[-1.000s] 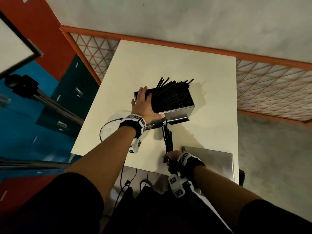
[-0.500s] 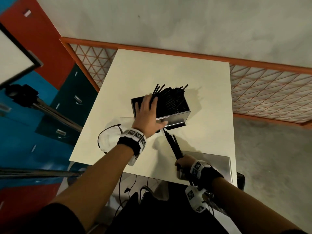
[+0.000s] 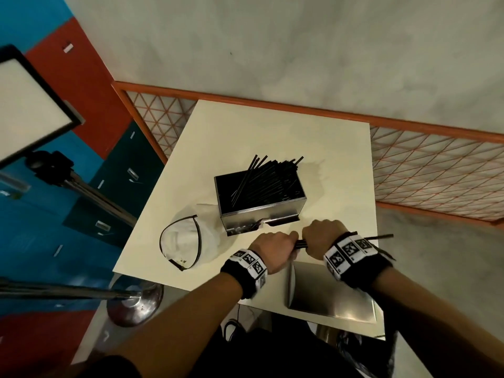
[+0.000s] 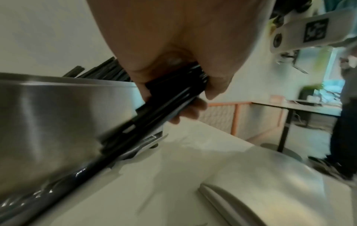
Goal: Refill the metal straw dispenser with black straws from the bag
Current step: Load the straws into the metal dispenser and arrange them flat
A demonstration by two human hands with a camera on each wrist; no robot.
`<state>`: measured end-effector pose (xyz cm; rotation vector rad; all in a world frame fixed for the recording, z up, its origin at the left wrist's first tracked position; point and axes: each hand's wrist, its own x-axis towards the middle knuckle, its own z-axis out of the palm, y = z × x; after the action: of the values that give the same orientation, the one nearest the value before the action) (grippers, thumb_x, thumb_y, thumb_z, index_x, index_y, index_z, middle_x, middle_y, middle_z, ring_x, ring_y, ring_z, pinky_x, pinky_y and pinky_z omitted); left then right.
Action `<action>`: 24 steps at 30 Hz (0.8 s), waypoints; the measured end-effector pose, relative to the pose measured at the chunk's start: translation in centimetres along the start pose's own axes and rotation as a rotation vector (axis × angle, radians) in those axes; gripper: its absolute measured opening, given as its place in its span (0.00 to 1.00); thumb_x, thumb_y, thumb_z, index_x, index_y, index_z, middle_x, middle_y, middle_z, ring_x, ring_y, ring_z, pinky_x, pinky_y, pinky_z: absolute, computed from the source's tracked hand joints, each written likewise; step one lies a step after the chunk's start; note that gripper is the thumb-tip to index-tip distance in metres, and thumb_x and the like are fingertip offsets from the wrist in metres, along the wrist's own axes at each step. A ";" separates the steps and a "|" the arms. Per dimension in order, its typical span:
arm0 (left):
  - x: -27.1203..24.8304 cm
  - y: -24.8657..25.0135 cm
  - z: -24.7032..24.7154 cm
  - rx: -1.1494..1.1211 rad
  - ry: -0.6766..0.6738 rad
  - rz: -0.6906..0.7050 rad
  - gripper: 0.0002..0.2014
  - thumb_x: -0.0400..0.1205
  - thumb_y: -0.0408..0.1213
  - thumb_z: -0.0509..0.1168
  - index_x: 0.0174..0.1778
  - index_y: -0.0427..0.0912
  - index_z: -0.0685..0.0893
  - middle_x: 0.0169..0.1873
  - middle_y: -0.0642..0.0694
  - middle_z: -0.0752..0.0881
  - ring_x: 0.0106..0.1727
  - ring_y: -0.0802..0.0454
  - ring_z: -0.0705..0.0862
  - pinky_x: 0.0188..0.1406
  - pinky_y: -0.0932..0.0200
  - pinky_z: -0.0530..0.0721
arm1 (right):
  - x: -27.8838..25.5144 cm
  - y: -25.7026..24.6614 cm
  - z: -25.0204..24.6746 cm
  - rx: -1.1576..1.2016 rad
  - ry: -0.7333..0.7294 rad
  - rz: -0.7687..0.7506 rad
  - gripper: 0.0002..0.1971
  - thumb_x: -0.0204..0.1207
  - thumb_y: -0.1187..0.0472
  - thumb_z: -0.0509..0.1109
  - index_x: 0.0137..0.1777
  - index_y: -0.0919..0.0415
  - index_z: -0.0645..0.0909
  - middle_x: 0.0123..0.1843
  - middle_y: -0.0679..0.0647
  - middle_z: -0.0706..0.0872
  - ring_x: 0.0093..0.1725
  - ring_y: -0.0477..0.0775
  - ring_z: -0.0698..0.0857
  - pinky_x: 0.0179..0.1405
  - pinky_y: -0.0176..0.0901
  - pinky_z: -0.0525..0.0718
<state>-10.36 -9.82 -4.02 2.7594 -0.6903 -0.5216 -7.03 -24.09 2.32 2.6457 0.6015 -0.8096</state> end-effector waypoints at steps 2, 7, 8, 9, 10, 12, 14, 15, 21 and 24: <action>0.4 -0.5 -1.1 -0.022 0.037 -0.053 0.15 0.89 0.48 0.57 0.65 0.41 0.73 0.52 0.37 0.87 0.49 0.32 0.87 0.41 0.45 0.81 | 0.2 0.8 -2.2 0.005 0.013 -0.038 0.12 0.77 0.51 0.65 0.59 0.52 0.81 0.58 0.53 0.85 0.57 0.58 0.85 0.48 0.47 0.76; 0.0 -3.5 -4.0 -0.180 0.171 -0.130 0.15 0.89 0.47 0.59 0.69 0.44 0.74 0.53 0.37 0.88 0.52 0.33 0.88 0.45 0.44 0.85 | -0.9 6.5 -8.6 0.205 0.131 -0.068 0.16 0.68 0.31 0.72 0.47 0.39 0.81 0.40 0.44 0.80 0.45 0.54 0.84 0.40 0.44 0.74; -0.1 -4.0 -4.6 -0.204 0.190 -0.133 0.14 0.90 0.46 0.58 0.67 0.44 0.74 0.50 0.38 0.89 0.49 0.34 0.88 0.43 0.44 0.86 | -1.0 7.6 -9.7 0.197 0.168 -0.078 0.16 0.70 0.31 0.70 0.46 0.40 0.81 0.38 0.44 0.80 0.43 0.54 0.83 0.38 0.44 0.74; -0.1 -4.3 -5.1 -0.209 0.203 -0.136 0.13 0.90 0.46 0.58 0.66 0.44 0.74 0.47 0.38 0.89 0.46 0.34 0.88 0.42 0.43 0.86 | -0.9 8.2 -10.4 0.169 0.185 -0.099 0.15 0.73 0.32 0.68 0.46 0.42 0.81 0.37 0.44 0.80 0.42 0.53 0.83 0.37 0.44 0.73; 0.1 -4.5 -5.6 -0.203 0.210 -0.146 0.13 0.90 0.47 0.58 0.65 0.44 0.74 0.44 0.38 0.89 0.43 0.34 0.88 0.41 0.43 0.87 | -0.5 8.6 -10.8 0.138 0.186 -0.131 0.14 0.76 0.34 0.66 0.46 0.42 0.81 0.37 0.44 0.80 0.42 0.53 0.82 0.38 0.45 0.73; 0.6 -5.1 -6.4 -0.197 0.214 -0.179 0.12 0.90 0.49 0.58 0.62 0.45 0.73 0.40 0.40 0.87 0.39 0.34 0.87 0.39 0.40 0.87 | 0.5 8.5 -11.1 0.129 0.151 -0.166 0.15 0.81 0.35 0.60 0.47 0.45 0.77 0.37 0.44 0.78 0.43 0.54 0.81 0.42 0.47 0.75; 1.0 -5.9 -6.8 -0.189 0.233 -0.210 0.12 0.89 0.50 0.57 0.60 0.46 0.72 0.38 0.42 0.86 0.37 0.36 0.86 0.38 0.40 0.88 | 1.4 8.6 -11.2 0.202 0.123 -0.160 0.21 0.82 0.33 0.55 0.49 0.49 0.77 0.38 0.47 0.78 0.41 0.53 0.81 0.43 0.49 0.77; 1.0 -6.3 -7.0 -0.198 0.248 -0.221 0.12 0.89 0.50 0.57 0.60 0.46 0.73 0.36 0.43 0.85 0.36 0.37 0.86 0.37 0.40 0.88 | 1.6 8.9 -11.3 0.275 0.135 -0.157 0.23 0.81 0.32 0.53 0.51 0.50 0.77 0.37 0.48 0.79 0.38 0.51 0.80 0.41 0.48 0.77; 1.5 -7.9 -9.6 -0.472 0.516 -0.292 0.13 0.90 0.51 0.59 0.60 0.46 0.78 0.29 0.47 0.84 0.30 0.46 0.84 0.33 0.50 0.83 | 0.9 11.3 -13.8 1.211 0.431 -0.183 0.27 0.84 0.39 0.59 0.40 0.62 0.85 0.23 0.60 0.76 0.18 0.56 0.70 0.19 0.40 0.69; 2.7 -7.5 -12.1 -0.600 0.635 -0.280 0.09 0.90 0.47 0.61 0.58 0.45 0.78 0.26 0.52 0.80 0.22 0.61 0.78 0.23 0.68 0.72 | 2.0 10.5 -14.2 1.623 0.445 -0.206 0.19 0.84 0.51 0.62 0.40 0.66 0.82 0.22 0.62 0.71 0.17 0.52 0.63 0.19 0.35 0.59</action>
<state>-0.27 -2.94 3.76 2.2405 0.0143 0.1104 5.93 -26.87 14.15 4.3797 0.2933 -0.9818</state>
